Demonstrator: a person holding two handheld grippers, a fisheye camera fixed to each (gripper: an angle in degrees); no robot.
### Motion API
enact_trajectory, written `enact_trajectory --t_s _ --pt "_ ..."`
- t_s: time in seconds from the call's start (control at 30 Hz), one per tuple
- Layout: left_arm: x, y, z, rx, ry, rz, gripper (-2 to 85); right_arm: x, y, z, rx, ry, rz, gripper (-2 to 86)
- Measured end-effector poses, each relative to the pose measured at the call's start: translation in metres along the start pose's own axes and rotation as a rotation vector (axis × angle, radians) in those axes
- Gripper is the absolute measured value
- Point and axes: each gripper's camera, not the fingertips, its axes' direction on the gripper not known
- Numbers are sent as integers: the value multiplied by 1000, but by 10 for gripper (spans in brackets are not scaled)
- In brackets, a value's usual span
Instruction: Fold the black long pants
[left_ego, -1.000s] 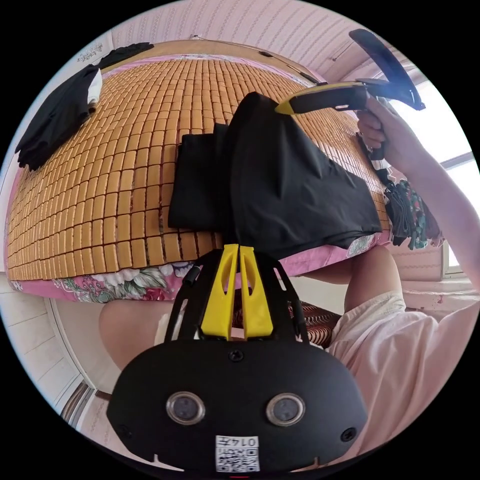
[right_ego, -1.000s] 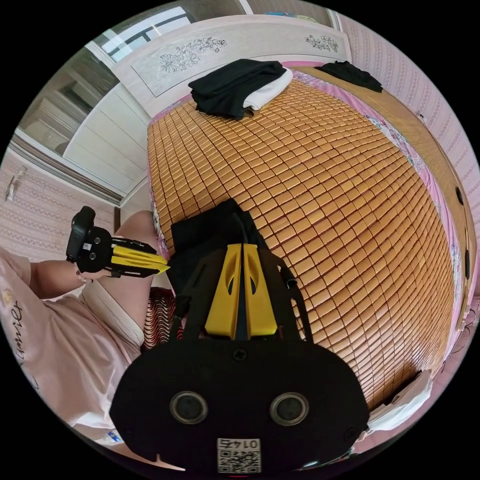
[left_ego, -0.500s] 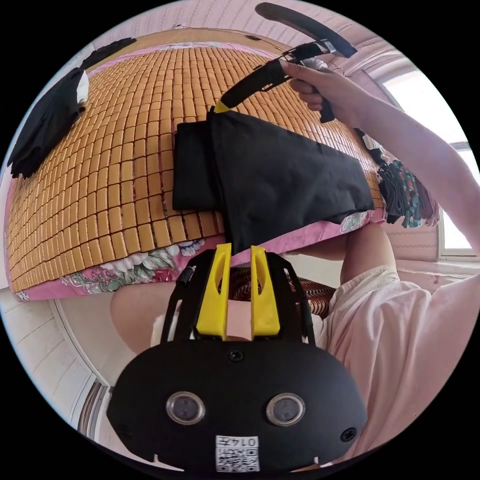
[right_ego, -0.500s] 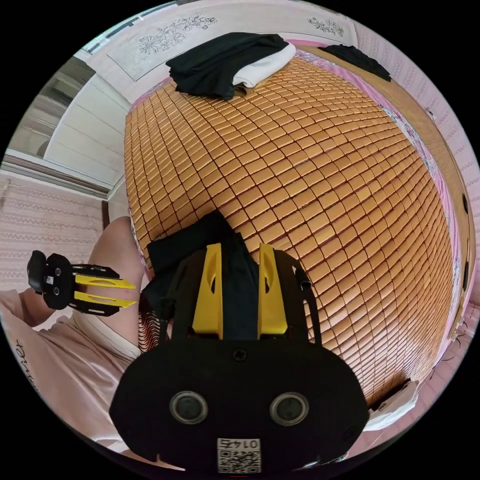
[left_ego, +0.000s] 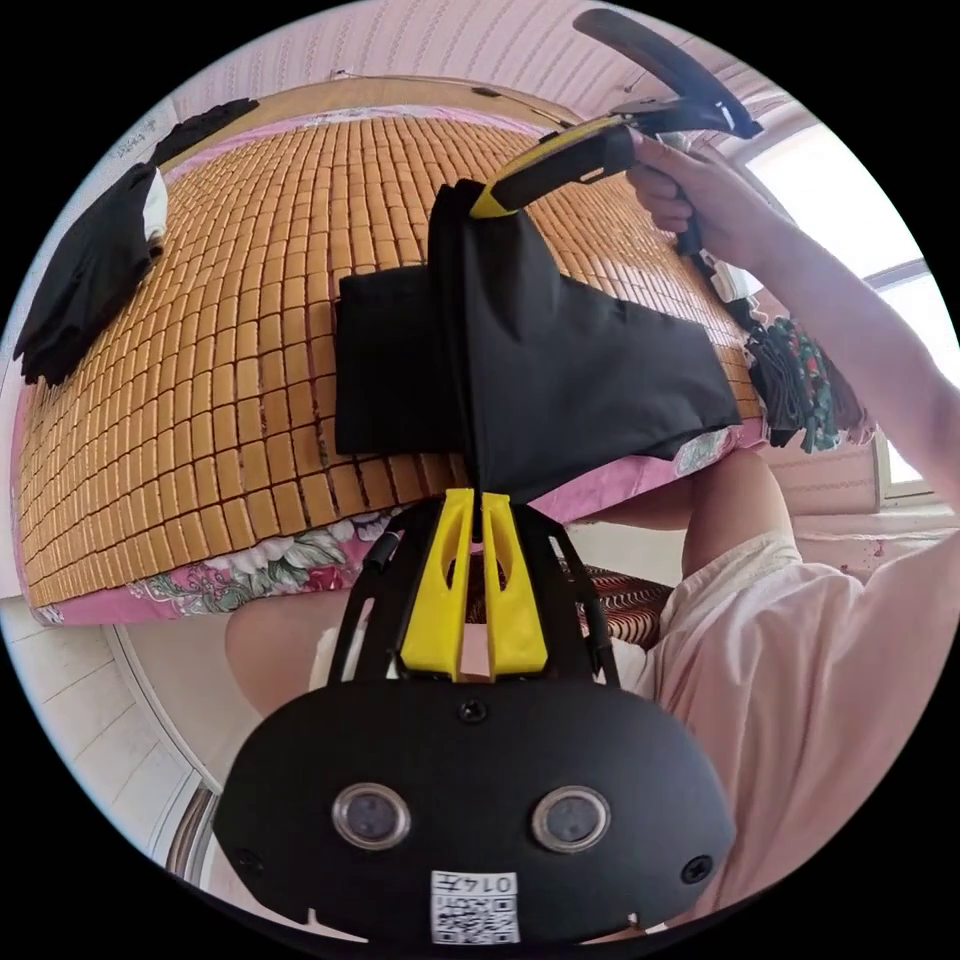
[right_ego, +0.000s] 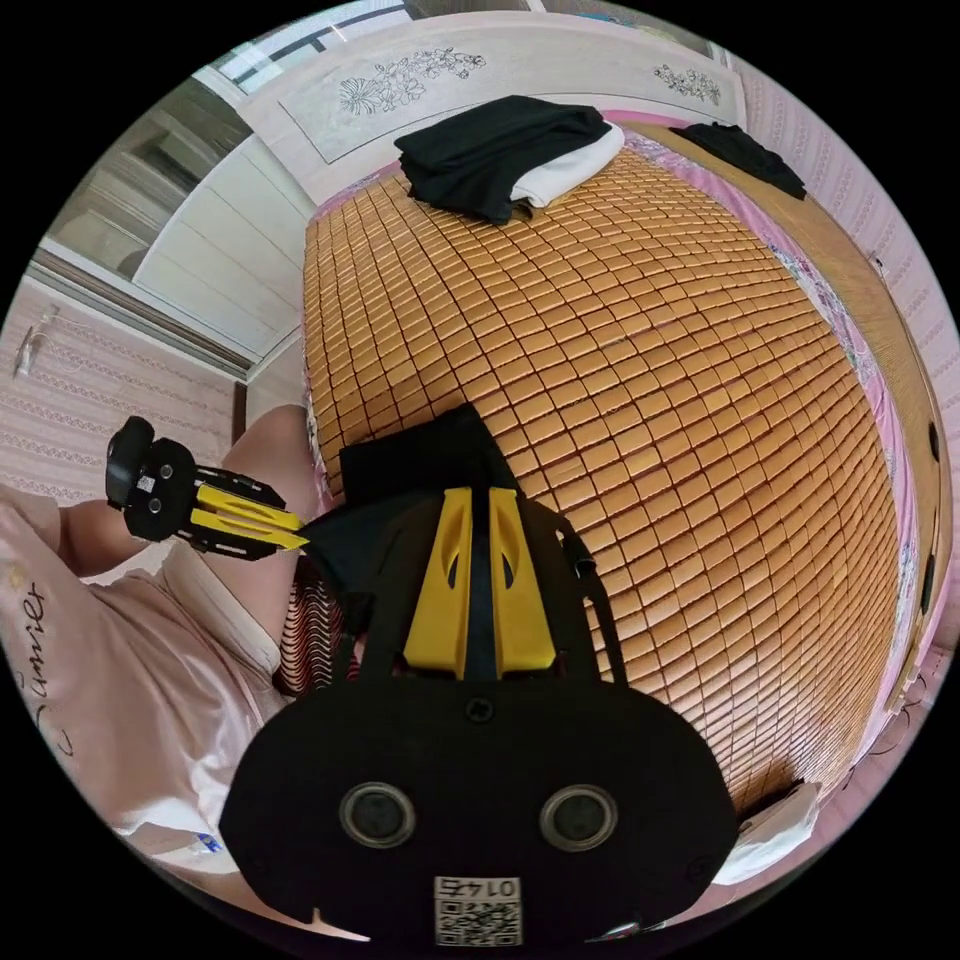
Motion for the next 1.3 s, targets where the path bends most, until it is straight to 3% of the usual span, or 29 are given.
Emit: enact_trajectory --t_s 0.17,0.3,0.4,0.57,0.73,0.97,1.17,1.3 --pt "1 3 -41 63 -92 -43 4 -7 -20 -18 57 -36 -44 35" --pt "-22 -5 -20 -23 -164 -166 43 5 -30 19 -42 0 67 69" --pt "-10 -5 -34 14 -170 -153 48 12 14 3 32 20 163 44" --pt "54 -22 -31 63 -57 51 32 2 168 -22 130 135 367 0" --pt "142 -60 11 26 64 290 8 -17 252 15 62 27 539 -3" --pt "244 -120 59 -22 -27 479 -5 14 209 38 -11 118 441 -4" --pt "272 -139 79 -76 -64 517 -10 27 191 86 -207 301 341 -5" --pt "286 -151 73 -89 -49 504 -10 35 195 84 -295 257 300 -6"
